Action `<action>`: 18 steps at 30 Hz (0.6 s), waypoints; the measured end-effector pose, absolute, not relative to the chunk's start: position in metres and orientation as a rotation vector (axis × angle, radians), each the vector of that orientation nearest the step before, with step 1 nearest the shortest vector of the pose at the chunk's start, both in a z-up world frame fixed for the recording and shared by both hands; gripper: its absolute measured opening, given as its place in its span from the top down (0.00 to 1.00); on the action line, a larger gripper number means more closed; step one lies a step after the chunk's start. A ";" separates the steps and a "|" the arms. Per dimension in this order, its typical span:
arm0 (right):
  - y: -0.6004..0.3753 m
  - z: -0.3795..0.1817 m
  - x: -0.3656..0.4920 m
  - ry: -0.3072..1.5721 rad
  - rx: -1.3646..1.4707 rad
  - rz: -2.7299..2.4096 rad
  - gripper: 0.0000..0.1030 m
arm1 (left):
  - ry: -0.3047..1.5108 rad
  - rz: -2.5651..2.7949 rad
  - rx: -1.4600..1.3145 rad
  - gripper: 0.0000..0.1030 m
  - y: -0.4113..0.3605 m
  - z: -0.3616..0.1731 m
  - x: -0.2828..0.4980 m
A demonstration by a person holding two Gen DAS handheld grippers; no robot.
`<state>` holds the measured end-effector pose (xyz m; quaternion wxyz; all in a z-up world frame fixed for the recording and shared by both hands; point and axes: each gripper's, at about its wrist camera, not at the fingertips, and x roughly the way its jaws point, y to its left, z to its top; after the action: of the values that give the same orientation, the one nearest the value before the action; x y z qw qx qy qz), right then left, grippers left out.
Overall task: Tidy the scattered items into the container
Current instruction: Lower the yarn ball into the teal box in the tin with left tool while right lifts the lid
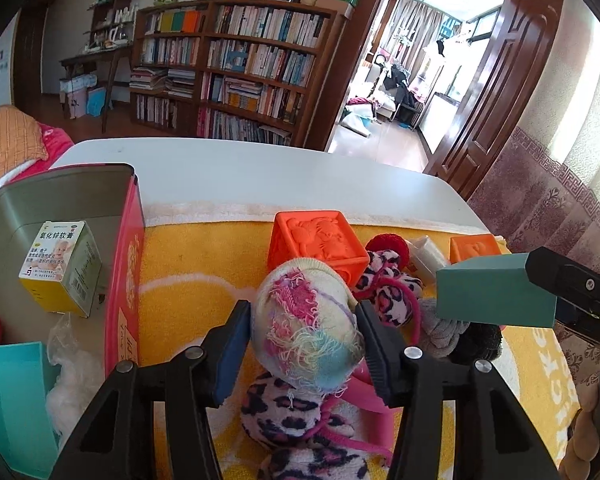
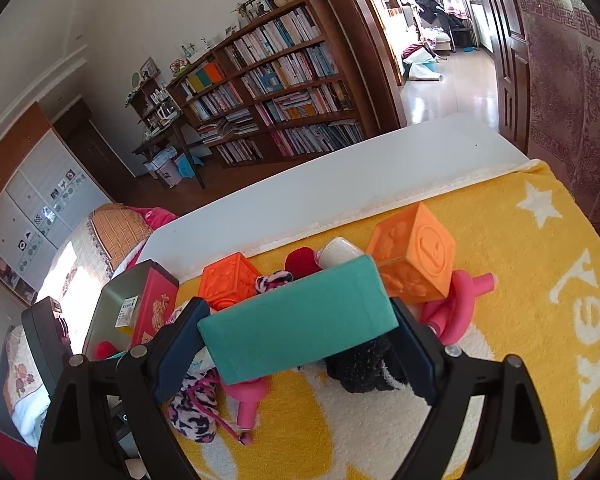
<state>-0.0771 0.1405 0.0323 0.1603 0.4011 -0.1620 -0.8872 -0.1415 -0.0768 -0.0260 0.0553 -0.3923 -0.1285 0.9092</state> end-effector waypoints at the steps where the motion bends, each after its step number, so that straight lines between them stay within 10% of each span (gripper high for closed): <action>1: 0.141 0.033 -0.077 -0.466 1.143 -2.537 0.13 | -0.399 2.762 -1.185 0.47 -0.078 -0.026 -0.140; 18: 0.162 0.036 -0.078 -0.628 1.102 -2.517 0.13 | -0.565 2.801 -1.030 0.47 -0.112 0.018 -0.117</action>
<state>-0.0778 0.1622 0.0356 0.1606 0.3859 -0.2200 -0.8814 -0.1174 -0.1120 0.0183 0.0521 -0.3388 -0.1859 0.9208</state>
